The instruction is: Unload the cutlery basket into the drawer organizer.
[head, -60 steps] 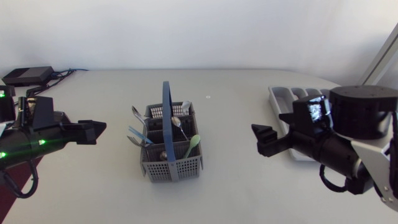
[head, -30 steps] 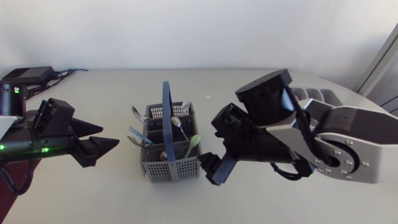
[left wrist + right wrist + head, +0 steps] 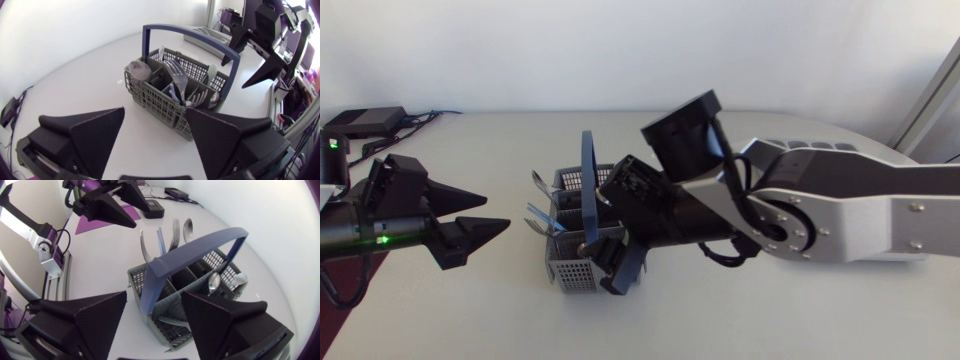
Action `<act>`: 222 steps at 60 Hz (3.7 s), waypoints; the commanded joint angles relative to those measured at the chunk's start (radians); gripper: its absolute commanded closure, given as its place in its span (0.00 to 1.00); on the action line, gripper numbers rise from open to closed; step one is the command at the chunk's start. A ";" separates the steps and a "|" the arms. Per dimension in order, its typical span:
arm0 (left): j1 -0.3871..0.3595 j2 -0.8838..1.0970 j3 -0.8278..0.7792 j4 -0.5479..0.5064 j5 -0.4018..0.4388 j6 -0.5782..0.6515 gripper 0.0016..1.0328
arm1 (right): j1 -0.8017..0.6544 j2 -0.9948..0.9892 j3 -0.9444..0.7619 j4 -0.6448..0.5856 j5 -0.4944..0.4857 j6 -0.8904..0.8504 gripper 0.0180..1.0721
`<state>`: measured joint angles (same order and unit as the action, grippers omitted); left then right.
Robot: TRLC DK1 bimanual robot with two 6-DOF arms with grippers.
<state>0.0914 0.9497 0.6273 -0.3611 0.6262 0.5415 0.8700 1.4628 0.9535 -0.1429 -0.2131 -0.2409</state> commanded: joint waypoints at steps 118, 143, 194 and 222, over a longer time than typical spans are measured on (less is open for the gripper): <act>0.041 0.034 -0.083 0.163 0.035 0.009 0.16 | -0.089 -0.228 -0.144 -0.162 0.100 -0.095 0.15; 0.028 0.066 -0.057 0.165 0.029 0.011 0.16 | -0.092 -0.509 -0.341 -0.362 0.038 -0.156 0.57; -0.050 0.529 0.215 0.317 0.024 -0.080 0.17 | -0.302 -0.318 -0.478 0.083 0.282 -0.267 0.71; -0.163 0.908 0.552 0.396 0.010 -0.164 0.17 | -0.302 -0.271 -0.470 0.138 0.193 -0.225 0.71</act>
<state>-0.0574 1.8046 1.1236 0.0147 0.6392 0.4099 0.5591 1.1549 0.4774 -0.0319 -0.0216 -0.4908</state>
